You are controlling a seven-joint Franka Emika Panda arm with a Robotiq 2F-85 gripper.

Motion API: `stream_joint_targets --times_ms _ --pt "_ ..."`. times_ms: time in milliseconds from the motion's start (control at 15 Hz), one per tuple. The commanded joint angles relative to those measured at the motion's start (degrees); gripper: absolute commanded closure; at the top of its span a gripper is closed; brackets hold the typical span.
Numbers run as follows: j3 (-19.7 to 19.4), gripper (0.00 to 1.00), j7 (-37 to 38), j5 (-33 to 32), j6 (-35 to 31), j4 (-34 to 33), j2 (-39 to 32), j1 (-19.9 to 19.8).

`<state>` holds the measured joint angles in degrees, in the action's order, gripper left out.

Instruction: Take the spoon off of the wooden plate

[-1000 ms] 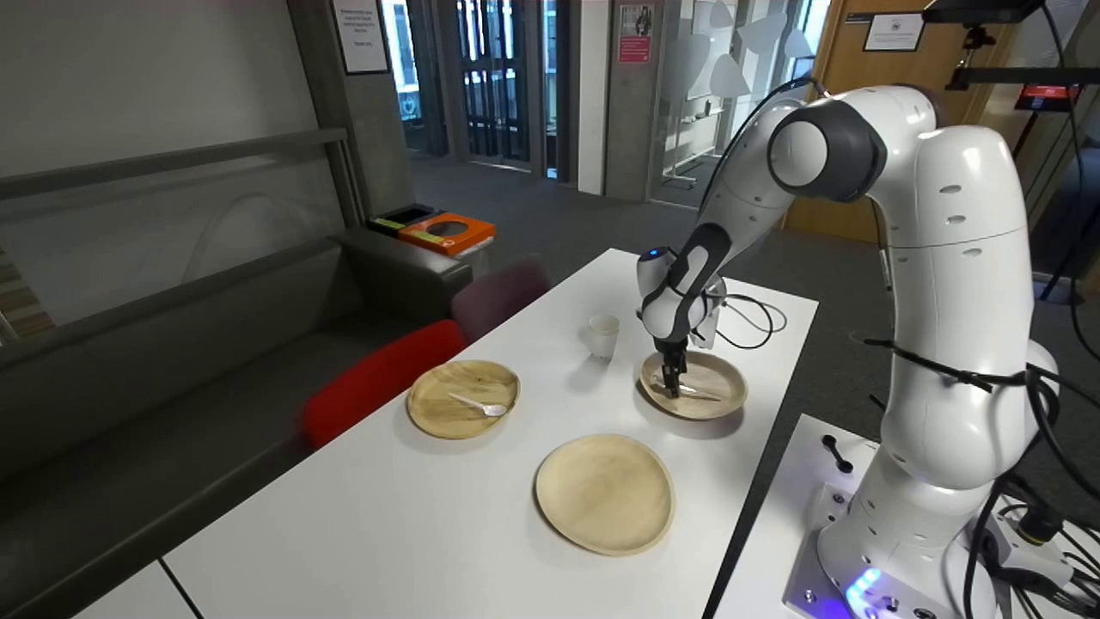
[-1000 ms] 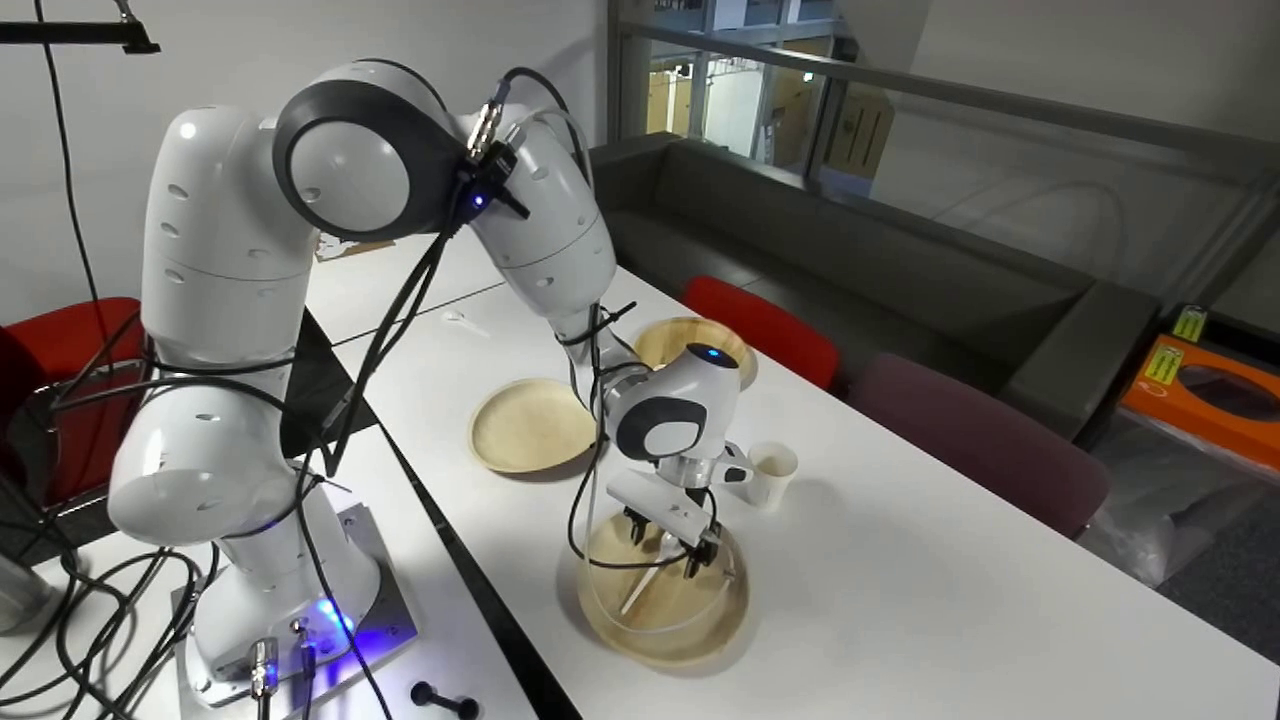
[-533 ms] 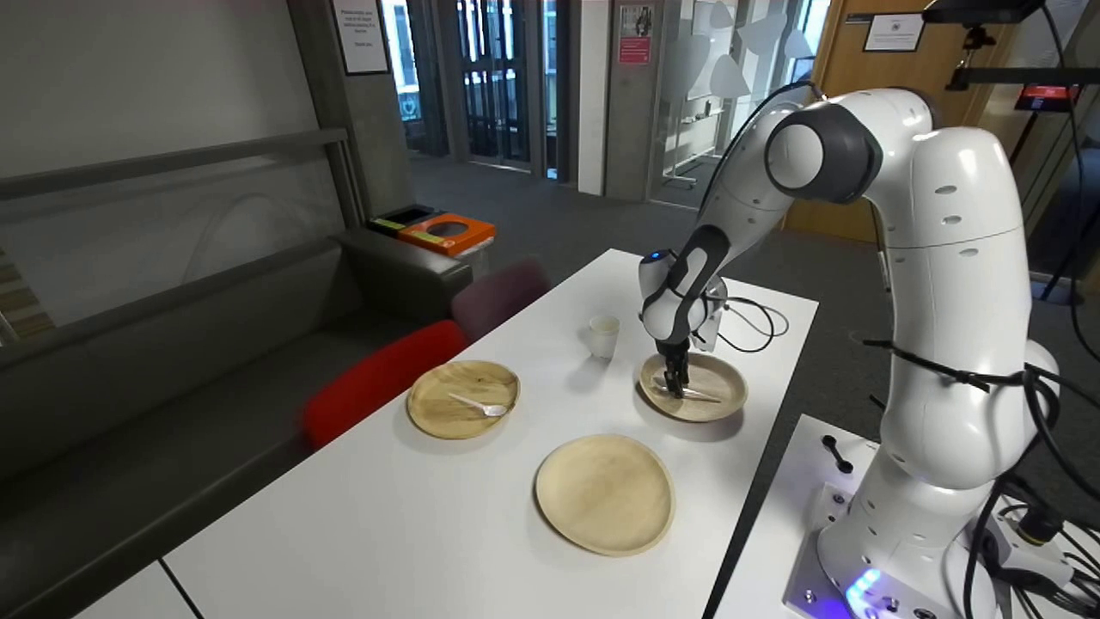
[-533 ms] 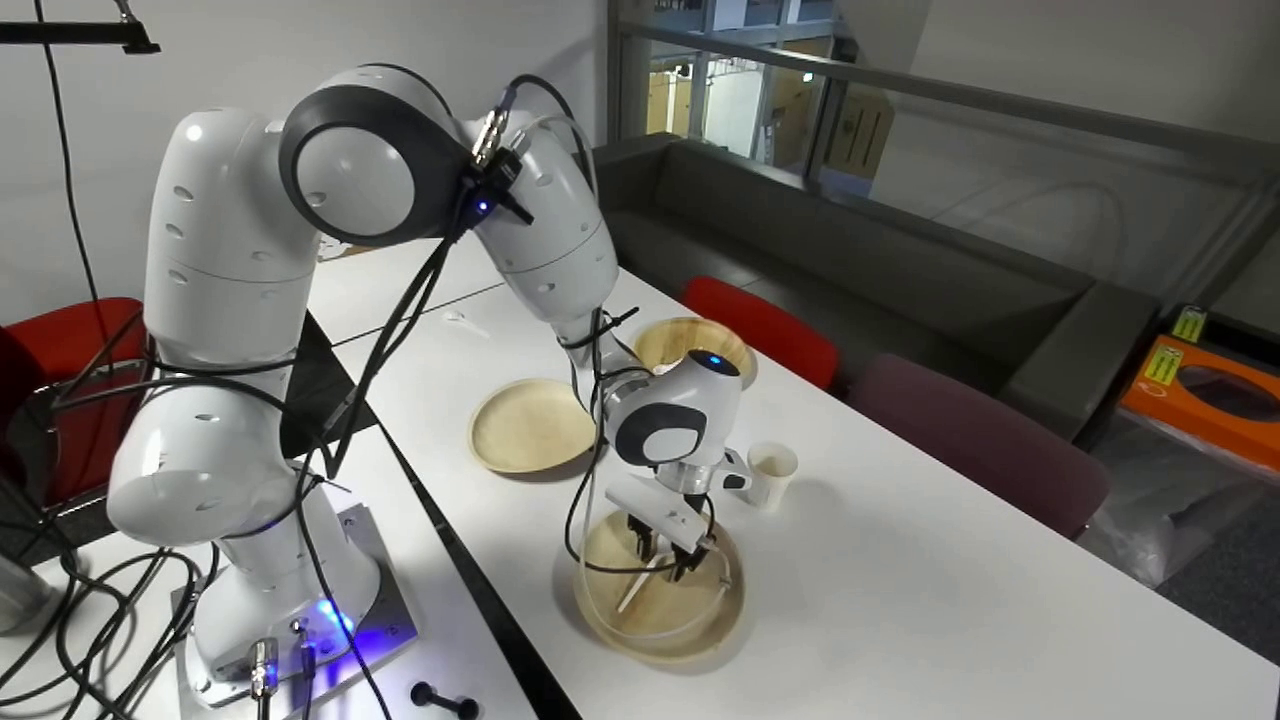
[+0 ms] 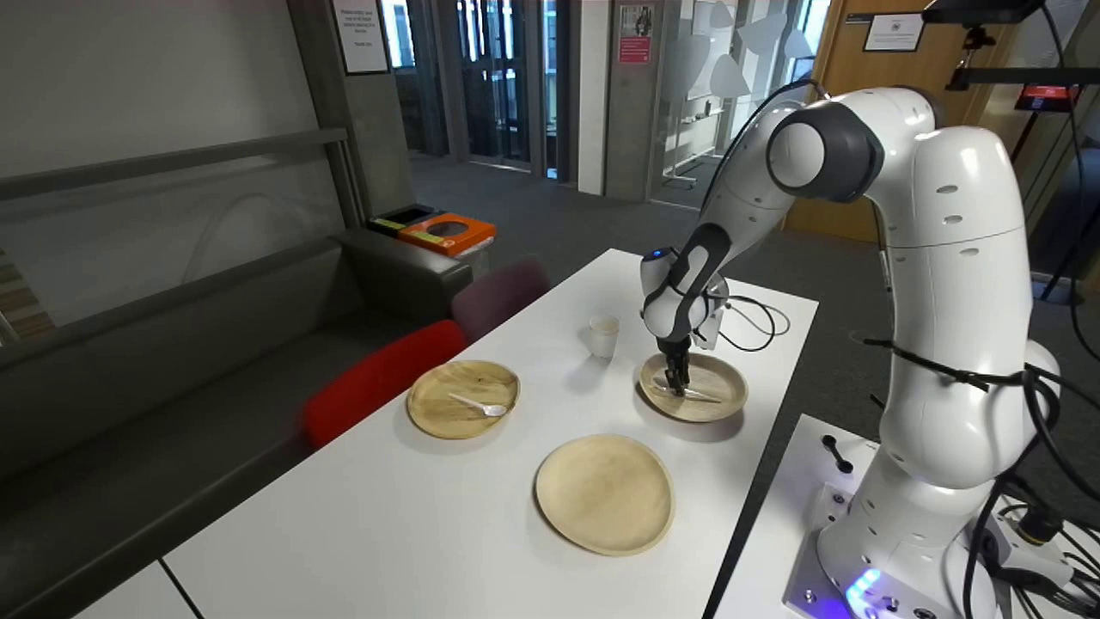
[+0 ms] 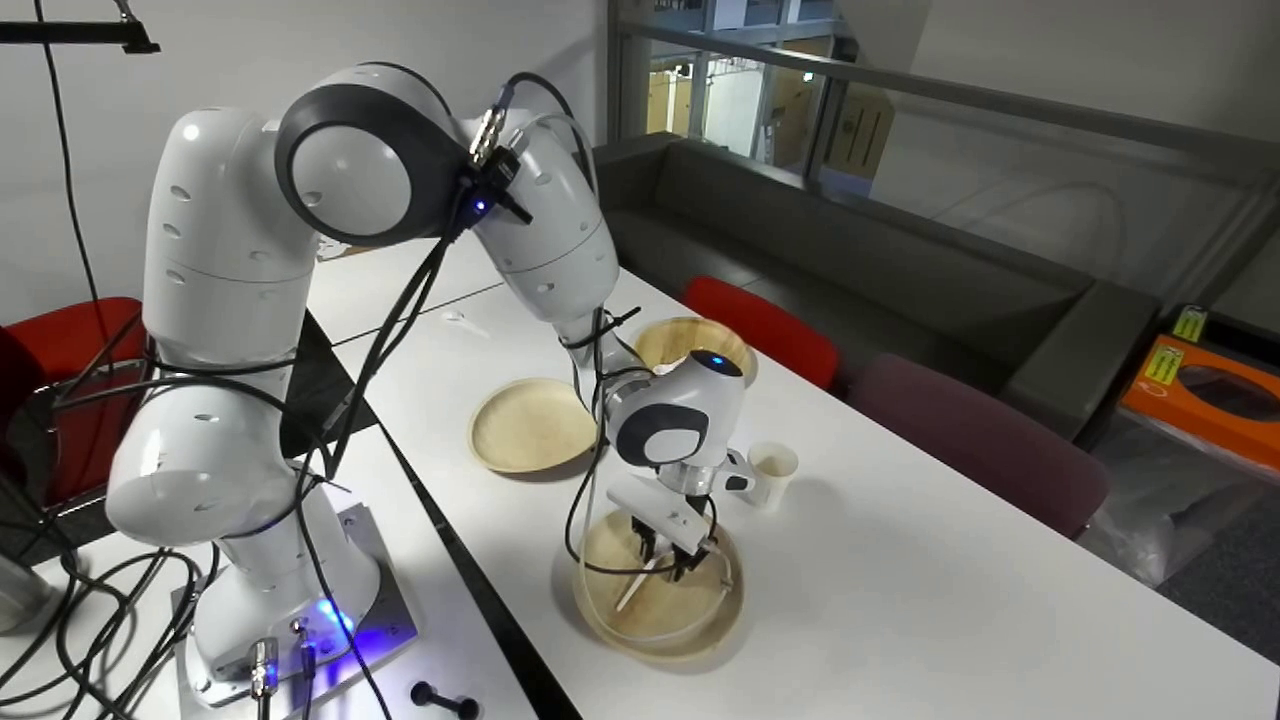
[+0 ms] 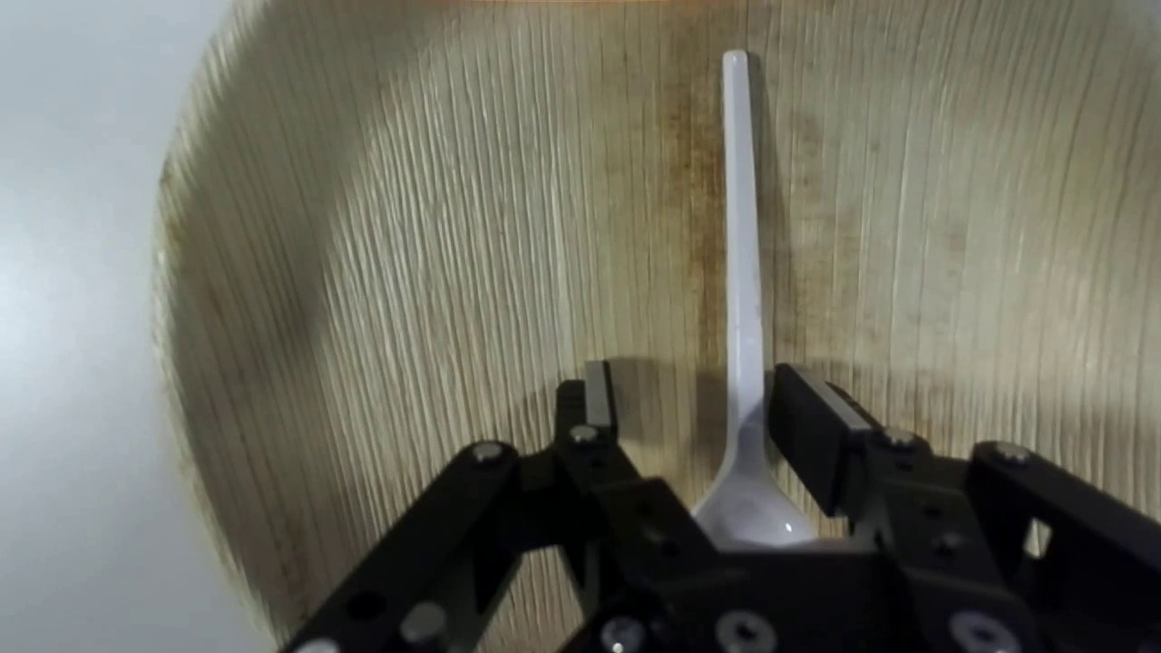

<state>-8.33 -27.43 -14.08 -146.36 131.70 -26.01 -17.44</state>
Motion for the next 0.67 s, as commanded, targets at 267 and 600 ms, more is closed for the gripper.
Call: stream_joint_targets --times_ms 267,600 --pt "0.8 0.65 -2.0 1.3 1.4 0.5 1.3 -1.0" --pt "0.7 0.70 -1.9 1.2 1.6 0.5 1.4 -0.8"
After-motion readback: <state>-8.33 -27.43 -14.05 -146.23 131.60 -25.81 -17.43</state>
